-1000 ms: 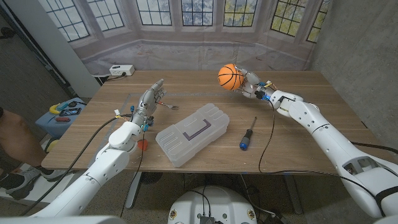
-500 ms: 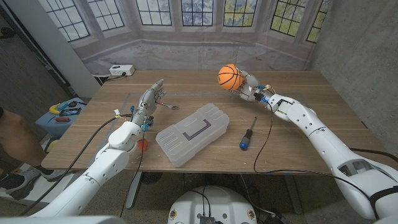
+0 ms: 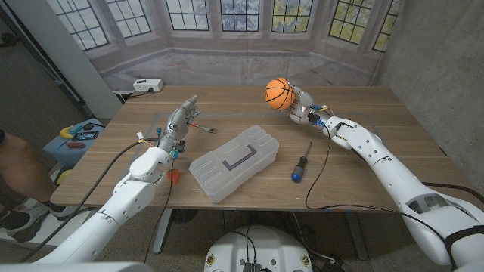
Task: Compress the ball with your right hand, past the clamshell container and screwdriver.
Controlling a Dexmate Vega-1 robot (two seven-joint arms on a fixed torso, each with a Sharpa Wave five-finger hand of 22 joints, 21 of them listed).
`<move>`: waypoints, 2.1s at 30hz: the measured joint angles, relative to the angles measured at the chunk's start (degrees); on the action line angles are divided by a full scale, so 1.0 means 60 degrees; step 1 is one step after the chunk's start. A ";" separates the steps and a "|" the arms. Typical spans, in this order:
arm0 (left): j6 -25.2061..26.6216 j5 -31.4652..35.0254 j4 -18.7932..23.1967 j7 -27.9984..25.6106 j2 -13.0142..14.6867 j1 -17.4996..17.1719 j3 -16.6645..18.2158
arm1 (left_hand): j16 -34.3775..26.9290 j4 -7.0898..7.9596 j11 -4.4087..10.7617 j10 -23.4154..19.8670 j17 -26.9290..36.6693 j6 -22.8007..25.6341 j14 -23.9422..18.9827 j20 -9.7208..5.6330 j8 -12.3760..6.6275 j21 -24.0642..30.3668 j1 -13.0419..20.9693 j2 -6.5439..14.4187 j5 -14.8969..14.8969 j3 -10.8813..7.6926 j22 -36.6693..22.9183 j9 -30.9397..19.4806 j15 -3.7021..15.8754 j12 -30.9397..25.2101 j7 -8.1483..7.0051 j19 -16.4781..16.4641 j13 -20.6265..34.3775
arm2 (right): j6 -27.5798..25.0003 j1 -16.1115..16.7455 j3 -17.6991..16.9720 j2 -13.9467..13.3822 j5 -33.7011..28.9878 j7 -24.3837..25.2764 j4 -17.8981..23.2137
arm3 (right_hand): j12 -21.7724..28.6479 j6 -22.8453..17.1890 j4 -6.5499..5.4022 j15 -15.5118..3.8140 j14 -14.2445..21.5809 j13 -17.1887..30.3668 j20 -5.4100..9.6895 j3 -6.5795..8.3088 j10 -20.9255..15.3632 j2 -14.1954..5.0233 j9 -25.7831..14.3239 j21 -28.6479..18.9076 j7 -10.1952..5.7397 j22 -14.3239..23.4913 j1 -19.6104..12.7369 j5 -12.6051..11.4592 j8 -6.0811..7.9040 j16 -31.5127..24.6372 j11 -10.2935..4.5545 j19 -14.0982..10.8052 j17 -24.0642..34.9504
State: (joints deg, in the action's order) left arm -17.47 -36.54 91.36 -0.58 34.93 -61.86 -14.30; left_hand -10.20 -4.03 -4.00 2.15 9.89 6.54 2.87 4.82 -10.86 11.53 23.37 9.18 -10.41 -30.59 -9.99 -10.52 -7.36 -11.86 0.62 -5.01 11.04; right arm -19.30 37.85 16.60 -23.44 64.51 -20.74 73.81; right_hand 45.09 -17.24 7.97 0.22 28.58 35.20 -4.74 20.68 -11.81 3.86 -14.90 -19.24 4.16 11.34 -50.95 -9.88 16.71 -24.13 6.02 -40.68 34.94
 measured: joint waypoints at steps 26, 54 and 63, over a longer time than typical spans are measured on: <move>0.0067 0.0063 0.0291 -0.0162 0.0349 -0.0231 0.0393 | 0.0000 -0.0040 0.0000 0.0000 0.0000 0.0094 0.0000 0.0000 0.0000 0.0000 0.0000 0.0000 0.0000 -0.0040 0.0000 0.0000 0.0000 0.0000 0.0016 0.0000 0.0000 | -0.0092 -0.0182 -0.0055 0.0117 0.0063 -0.0550 -0.0479 | -0.0137 0.0304 -0.0064 0.0121 -0.0122 -0.0085 -0.0107 -0.0065 0.0240 -0.0005 -0.0001 0.0000 0.0011 -0.0002 0.0244 0.0006 -0.0208 0.0220 0.0136 0.0108 -0.0028; 0.0220 0.0239 0.0567 -0.0156 0.0548 -0.0291 0.0430 | 0.0000 -0.0107 0.0000 0.0001 0.0000 0.0121 0.0000 -0.0001 0.0000 0.0000 -0.0038 -0.0038 0.0000 -0.0051 0.0000 0.0000 0.0000 0.0000 0.0016 0.0000 0.0000 | -0.0385 0.0032 -0.0260 -0.0101 0.0316 -0.0764 -0.0380 | -0.0248 0.0490 -0.0064 0.0342 -0.0345 -0.0045 -0.0219 -0.0065 0.0546 -0.0030 -0.0002 0.0075 -0.0012 -0.0027 0.0418 -0.0014 -0.0352 0.0442 0.0340 0.0221 -0.0049; 0.0257 0.0254 0.0708 -0.0243 0.0597 -0.0415 0.0472 | 0.0000 -0.0147 0.0001 0.0001 0.0000 0.0121 0.0000 0.0000 0.0000 0.0000 -0.0037 -0.0037 0.0000 -0.0091 0.0000 0.0000 0.0000 0.0000 0.0015 0.0000 0.0000 | -0.0458 0.0122 -0.0314 -0.0135 0.0402 -0.0758 -0.0298 | -0.0248 0.0490 -0.0064 0.0326 -0.0394 -0.0046 -0.0219 -0.0065 0.0546 -0.0039 -0.0002 0.0075 -0.0012 -0.0019 0.0429 -0.0051 -0.0427 0.0443 0.0340 0.0221 -0.0036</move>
State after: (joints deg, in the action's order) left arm -15.93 -35.01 95.61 -2.04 38.52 -64.35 -11.46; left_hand -10.20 -4.91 -3.99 2.15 9.89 7.27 2.87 4.81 -10.86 11.53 23.15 8.96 -10.41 -31.13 -9.99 -10.52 -7.36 -11.86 0.71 -5.01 11.04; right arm -22.05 38.59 14.71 -24.25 66.92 -25.29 72.03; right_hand 43.60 -14.30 7.58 2.18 26.21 34.92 -6.06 20.30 -8.54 3.62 -14.91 -18.80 4.09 11.22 -48.38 -10.19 14.15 -21.47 8.06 -39.36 34.72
